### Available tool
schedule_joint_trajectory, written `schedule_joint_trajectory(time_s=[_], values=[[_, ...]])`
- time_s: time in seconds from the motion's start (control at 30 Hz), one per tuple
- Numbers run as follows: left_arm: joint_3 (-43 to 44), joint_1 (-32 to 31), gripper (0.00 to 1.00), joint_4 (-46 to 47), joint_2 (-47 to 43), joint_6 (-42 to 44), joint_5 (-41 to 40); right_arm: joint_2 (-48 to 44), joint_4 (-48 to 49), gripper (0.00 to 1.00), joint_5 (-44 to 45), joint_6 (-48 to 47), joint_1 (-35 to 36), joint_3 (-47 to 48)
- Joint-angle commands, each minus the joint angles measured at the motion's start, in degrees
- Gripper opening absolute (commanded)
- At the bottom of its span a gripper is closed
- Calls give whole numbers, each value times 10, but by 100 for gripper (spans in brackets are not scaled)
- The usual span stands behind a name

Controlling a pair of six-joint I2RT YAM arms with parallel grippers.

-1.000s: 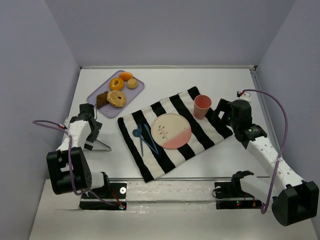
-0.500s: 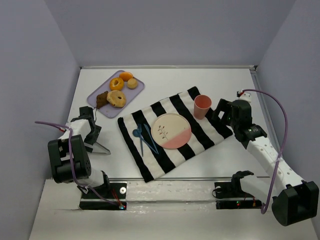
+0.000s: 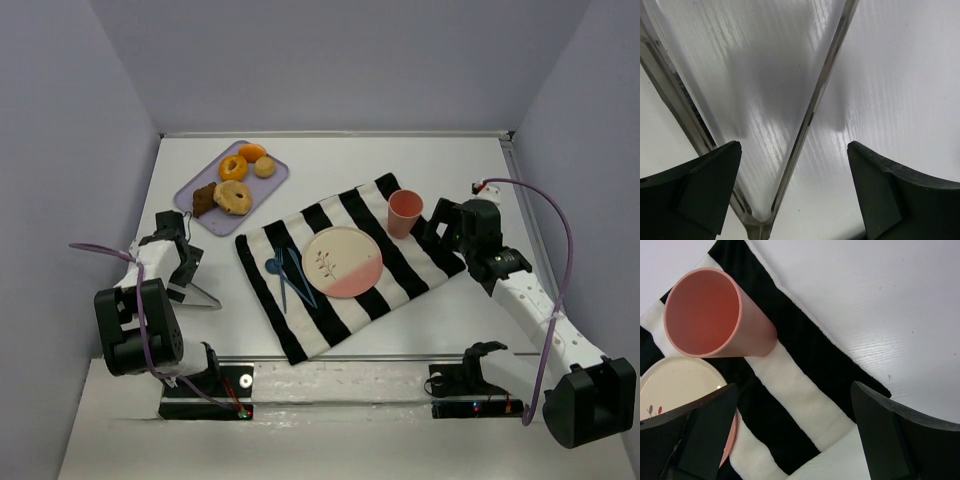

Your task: Place the bread

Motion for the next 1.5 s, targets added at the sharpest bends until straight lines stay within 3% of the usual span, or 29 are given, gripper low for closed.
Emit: schedule_joint_trajectory(time_s=[0.0,0.2,0.53,1.03,1.47], values=[[30,3,99,-36,-41,29,23,1,28,100,3,-2,-3,5],[78,3,99,-154,-77,36,-6,4,29,100,3,-1,-3,5],[47,3,99,-224,-114,25,-17,18,31,100,-6,2,-3,7],[-49,3,99,-48,-101,-13,44,19,30,100,-1,-1,-3,8],[-58,3,99,-34,-74,-39,4,25,30,100,-1,-4,-3,9]])
